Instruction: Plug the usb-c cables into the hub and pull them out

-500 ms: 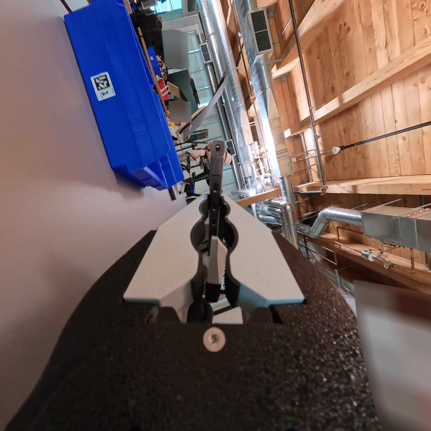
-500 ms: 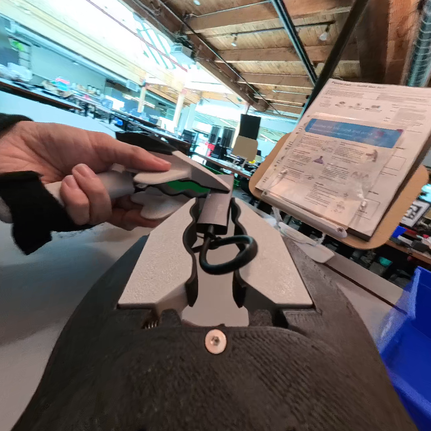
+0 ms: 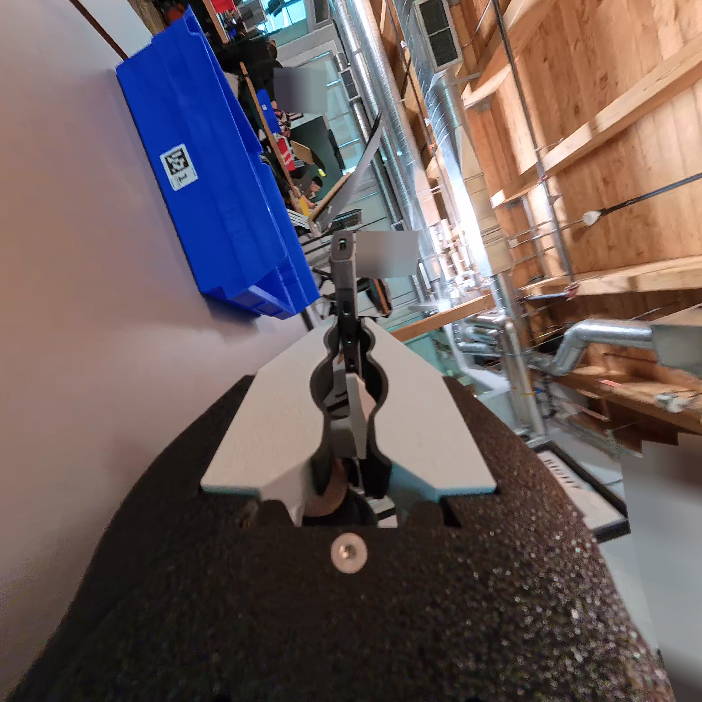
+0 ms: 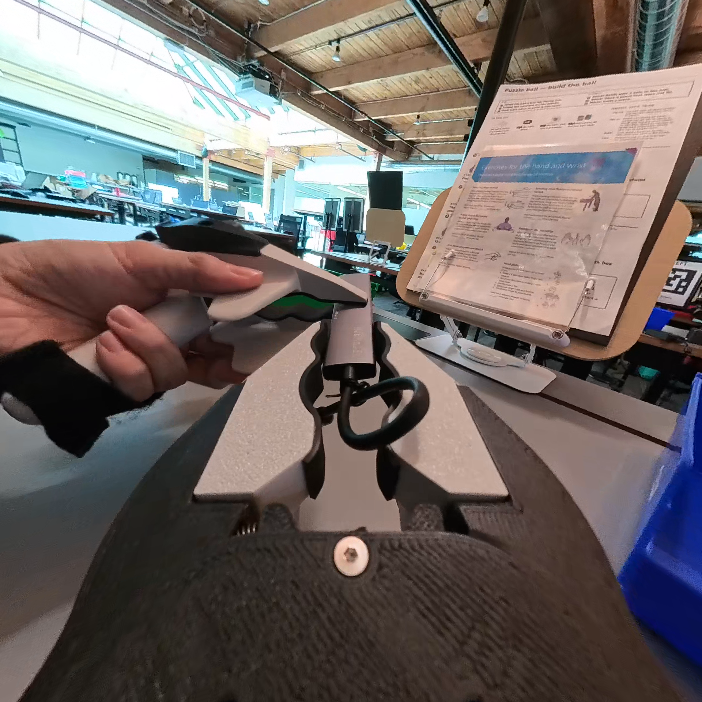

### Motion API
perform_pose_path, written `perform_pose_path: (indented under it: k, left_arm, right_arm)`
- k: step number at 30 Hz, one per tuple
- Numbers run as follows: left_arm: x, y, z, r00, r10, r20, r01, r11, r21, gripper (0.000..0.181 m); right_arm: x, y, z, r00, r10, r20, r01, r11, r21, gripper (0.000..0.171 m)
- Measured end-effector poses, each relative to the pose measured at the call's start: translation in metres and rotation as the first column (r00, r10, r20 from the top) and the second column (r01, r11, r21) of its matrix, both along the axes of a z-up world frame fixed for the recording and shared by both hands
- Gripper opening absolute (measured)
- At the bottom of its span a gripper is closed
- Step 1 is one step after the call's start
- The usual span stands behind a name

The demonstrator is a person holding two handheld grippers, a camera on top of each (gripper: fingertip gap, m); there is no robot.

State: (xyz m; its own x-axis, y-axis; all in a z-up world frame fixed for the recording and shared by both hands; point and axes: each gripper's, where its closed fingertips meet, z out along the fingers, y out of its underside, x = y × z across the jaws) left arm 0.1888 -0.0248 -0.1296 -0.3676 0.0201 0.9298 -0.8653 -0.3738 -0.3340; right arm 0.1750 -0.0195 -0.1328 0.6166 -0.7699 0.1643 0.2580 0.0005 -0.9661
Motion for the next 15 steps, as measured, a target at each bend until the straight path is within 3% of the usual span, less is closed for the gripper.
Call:
perform_pose_path:
  k: [4, 7, 9, 11, 15]
  left_arm:
    - [0.009, 0.015, 0.007, 0.967, 0.101, 0.232, -0.146, 0.972, 0.185, 0.014]
    - [0.024, 0.057, 0.024, 0.858, 0.161, 0.487, -0.365, 0.859, 0.359, 0.018]
    - [0.038, 0.097, 0.03, 0.775, 0.105, 0.623, -0.495, 0.714, 0.496, 0.021]
    - [0.054, 0.145, 0.028, 0.732, -0.019, 0.681, -0.579, 0.51, 0.636, 0.024]
    - [0.067, 0.228, 0.007, 0.757, -0.345, 0.555, -0.526, 0.182, 0.831, 0.029]
  right_arm:
    - [0.002, -0.015, 0.01, 0.998, -0.054, 0.011, 0.053, 0.995, 0.08, 0.023]
    - [0.008, -0.032, 0.011, 0.996, -0.087, -0.014, 0.088, 0.984, 0.154, 0.023]
    - [0.012, -0.041, 0.01, 0.993, -0.114, -0.027, 0.117, 0.976, 0.181, 0.023]
    - [0.015, -0.046, 0.009, 0.99, -0.139, -0.034, 0.142, 0.971, 0.193, 0.023]
    - [0.016, -0.047, 0.008, 0.989, -0.139, -0.041, 0.144, 0.97, 0.198, 0.023]
